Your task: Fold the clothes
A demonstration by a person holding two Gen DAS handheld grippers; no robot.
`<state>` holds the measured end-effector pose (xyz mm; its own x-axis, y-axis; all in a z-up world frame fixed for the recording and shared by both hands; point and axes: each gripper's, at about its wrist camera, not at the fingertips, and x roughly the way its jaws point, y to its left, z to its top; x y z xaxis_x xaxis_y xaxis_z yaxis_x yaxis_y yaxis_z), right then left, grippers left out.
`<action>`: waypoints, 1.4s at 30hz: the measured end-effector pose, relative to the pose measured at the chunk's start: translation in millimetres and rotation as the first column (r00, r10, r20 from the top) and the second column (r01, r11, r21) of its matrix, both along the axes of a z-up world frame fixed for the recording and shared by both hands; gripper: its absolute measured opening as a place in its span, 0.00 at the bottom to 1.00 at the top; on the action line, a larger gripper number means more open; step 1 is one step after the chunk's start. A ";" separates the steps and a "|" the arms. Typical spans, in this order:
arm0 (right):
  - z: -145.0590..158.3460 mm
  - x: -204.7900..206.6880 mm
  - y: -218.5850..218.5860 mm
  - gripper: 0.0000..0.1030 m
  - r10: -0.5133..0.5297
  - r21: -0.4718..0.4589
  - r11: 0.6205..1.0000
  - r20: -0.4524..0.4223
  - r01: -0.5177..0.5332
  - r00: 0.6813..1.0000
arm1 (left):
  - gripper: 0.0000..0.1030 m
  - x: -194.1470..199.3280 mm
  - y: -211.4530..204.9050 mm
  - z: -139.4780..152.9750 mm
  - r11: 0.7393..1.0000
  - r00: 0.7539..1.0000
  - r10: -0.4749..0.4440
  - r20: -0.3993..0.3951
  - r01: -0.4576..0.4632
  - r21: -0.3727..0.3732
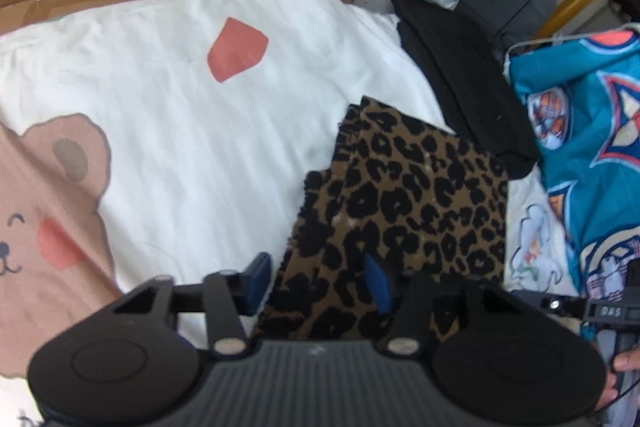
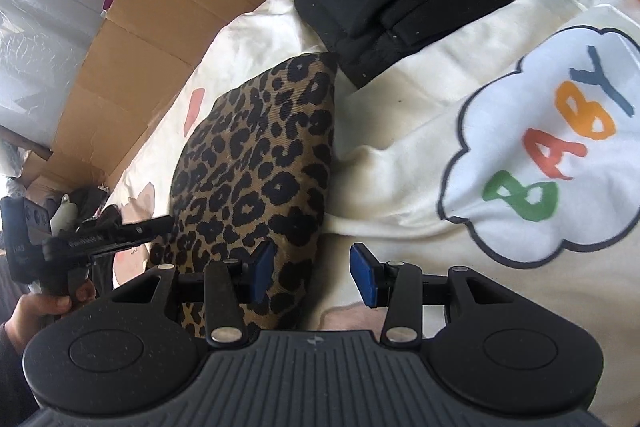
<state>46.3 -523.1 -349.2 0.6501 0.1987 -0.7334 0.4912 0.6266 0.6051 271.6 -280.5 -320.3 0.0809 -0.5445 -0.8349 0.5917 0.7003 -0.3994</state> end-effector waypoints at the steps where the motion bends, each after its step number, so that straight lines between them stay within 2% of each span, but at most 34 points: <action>1: -0.9 2.8 1.4 0.48 -0.002 -0.001 1.000 0.001 0.002 1.000 | 0.35 -0.6 0.0 -0.6 1.000 1.000 -0.005 0.014 0.005 0.012; 6: -5.5 13.9 9.6 0.48 -0.008 -0.012 1.000 -0.016 0.008 1.000 | 0.04 1.5 5.1 -3.1 0.999 0.999 0.028 0.031 -0.029 0.040; 11: -10.5 17.7 12.3 0.48 -0.006 0.015 1.000 -0.018 0.006 1.000 | 0.03 1.8 8.7 -1.5 0.998 0.998 0.035 0.042 -0.037 0.043; 15: -20.2 15.3 6.7 0.48 -0.026 0.084 0.996 -0.006 0.027 1.000 | 0.04 10.0 11.1 9.0 0.999 0.999 0.044 0.024 -0.043 -0.003; 16: -22.7 14.8 5.5 0.48 -0.029 0.104 0.994 0.001 0.029 1.000 | 0.10 13.3 11.4 10.4 0.999 0.999 0.050 0.012 -0.050 -0.008; 18: -28.7 14.4 2.9 0.48 -0.032 0.146 0.989 0.014 0.030 0.999 | 0.37 19.9 11.7 12.9 0.998 0.998 0.063 -0.012 -0.063 -0.015; 19: -31.6 14.3 1.7 0.47 -0.039 0.161 0.986 0.016 0.036 0.999 | 0.59 23.3 12.1 13.0 0.997 0.997 0.076 -0.029 -0.077 -0.026; 20: -33.8 14.1 0.5 0.47 -0.046 0.177 0.983 0.018 0.042 0.999 | 0.67 24.7 10.9 12.5 0.997 0.997 0.072 -0.039 -0.074 -0.037; 25: -35.6 12.8 -1.5 0.47 -0.061 0.207 0.977 0.018 0.056 0.998 | 0.69 27.1 -6.1 -4.0 0.999 0.994 -0.002 -0.106 -0.002 -0.040; 26: -36.2 12.8 -1.7 0.41 -0.063 0.214 0.975 0.018 0.057 0.998 | 0.68 26.6 -8.3 -8.6 0.999 0.993 -0.008 -0.118 0.004 -0.039; 27: -37.8 13.1 -2.8 0.23 -0.069 0.235 0.970 0.018 0.063 0.997 | 0.67 26.0 -10.5 -13.1 0.999 0.991 -0.014 -0.130 0.009 -0.038; 30: -37.5 13.0 -4.1 0.12 -0.079 0.272 0.960 0.026 0.069 0.996 | 0.54 23.2 -15.5 -19.9 0.998 0.990 -0.038 -0.139 0.032 -0.046; 32: -32.4 11.9 -3.2 0.09 -0.080 0.271 0.960 0.042 0.065 0.996 | 0.47 22.0 -18.4 -18.3 0.998 0.992 -0.046 -0.120 0.042 -0.036; 33: -29.9 11.4 -2.8 0.09 -0.080 0.270 0.961 0.050 0.064 0.996 | 0.43 22.8 -19.4 -16.4 0.999 0.992 -0.047 -0.114 0.043 -0.031; 34: -27.3 10.8 -2.4 0.09 -0.080 0.269 0.961 0.058 0.062 0.995 | 0.30 24.4 -19.6 -13.4 0.999 0.994 -0.040 -0.102 0.038 -0.021; 35: -24.8 10.3 -2.0 0.09 -0.080 0.269 0.961 0.066 0.060 0.995 | 0.23 27.7 -18.8 -10.2 0.999 0.993 -0.037 -0.108 0.035 -0.025; 38: -21.0 10.5 -0.5 0.15 -0.064 0.242 0.969 0.058 0.048 0.996 | 0.21 33.3 -17.8 -3.3 0.998 0.992 -0.052 -0.118 0.049 -0.031; 40: -26.5 9.8 -3.2 0.25 -0.078 0.254 0.965 0.029 0.068 0.997 | 0.23 35.1 -20.0 -2.4 0.998 0.989 -0.063 -0.132 0.061 -0.022; 41: -29.4 8.2 -4.8 0.33 -0.089 0.264 0.961 0.026 0.079 0.996 | 0.28 36.1 -21.7 -2.4 0.998 0.988 -0.064 -0.143 0.061 -0.022; 42: -31.6 6.3 -6.1 0.37 -0.098 0.271 0.959 0.025 0.088 0.995 | 0.31 37.0 -23.5 -2.4 0.998 0.986 -0.064 -0.152 0.062 -0.021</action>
